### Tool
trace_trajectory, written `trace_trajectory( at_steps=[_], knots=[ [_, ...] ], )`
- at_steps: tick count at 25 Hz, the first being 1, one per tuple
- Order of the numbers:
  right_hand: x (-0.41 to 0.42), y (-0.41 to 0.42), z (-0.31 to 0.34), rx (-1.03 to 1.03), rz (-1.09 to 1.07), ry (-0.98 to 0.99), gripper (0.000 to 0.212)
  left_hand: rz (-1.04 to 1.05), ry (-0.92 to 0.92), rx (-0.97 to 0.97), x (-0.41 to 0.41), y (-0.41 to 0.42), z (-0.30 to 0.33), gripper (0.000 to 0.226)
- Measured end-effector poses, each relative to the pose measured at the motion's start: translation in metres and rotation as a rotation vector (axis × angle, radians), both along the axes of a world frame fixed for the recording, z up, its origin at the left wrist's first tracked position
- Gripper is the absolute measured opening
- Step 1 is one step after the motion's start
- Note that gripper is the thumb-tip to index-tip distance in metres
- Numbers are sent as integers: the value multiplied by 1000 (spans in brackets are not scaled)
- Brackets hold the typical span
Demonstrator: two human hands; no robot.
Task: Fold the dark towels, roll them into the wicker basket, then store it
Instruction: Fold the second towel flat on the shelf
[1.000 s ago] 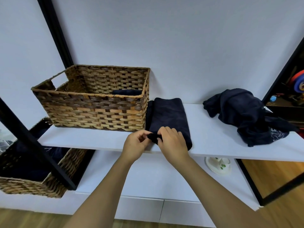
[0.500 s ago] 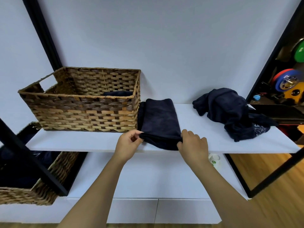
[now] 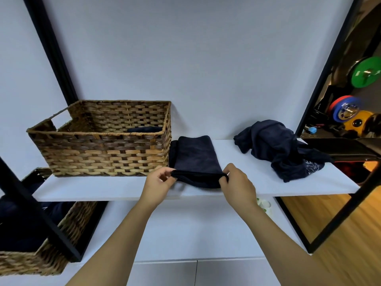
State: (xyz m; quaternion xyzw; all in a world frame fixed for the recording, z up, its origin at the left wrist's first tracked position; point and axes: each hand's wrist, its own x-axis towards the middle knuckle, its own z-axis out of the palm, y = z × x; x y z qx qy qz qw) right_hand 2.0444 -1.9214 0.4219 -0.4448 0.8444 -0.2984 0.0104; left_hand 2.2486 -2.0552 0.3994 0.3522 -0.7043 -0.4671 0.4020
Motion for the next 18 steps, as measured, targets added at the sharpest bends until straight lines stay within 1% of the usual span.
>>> trace_trajectory(
  at_steps=[2, 3, 4, 6, 9, 11, 13, 15, 16, 18],
  knots=[
    [-7, 4, 18, -57, 40, -85, 11, 11, 6, -105, -2, 0, 17, 29],
    [-11, 7, 26, -71, 90, -123, 15, 10, 20, -125, -4, -2, 25, 31],
    [-15, 11, 35, -80, 159, -121, 19, 6, 50, -121, -6, -3, 33, 31],
    [-17, 19, 47, -104, 311, -31, 26, 8, 84, -96, -8, -3, 51, 29],
    [-19, 24, 60, -99, 436, 110, 30, 23, 27, -160, -8, 1, 80, 18],
    [-22, 26, 69, -31, 419, 288, 30, 34, -6, -164, -7, 4, 96, 13],
    [-29, 28, 77, 66, 355, 492, 38, 54, 3, -145, -6, 5, 106, 13],
    [-35, 30, 80, 153, 270, 525, 49, 52, 8, -140, -4, 9, 115, 13],
    [-36, 30, 81, 185, 261, 546, 50, 35, -14, -148, -5, 13, 118, 13],
    [-34, 29, 75, 212, 313, 664, 44, -8, -51, -145, -7, 20, 120, 13]
  ],
)
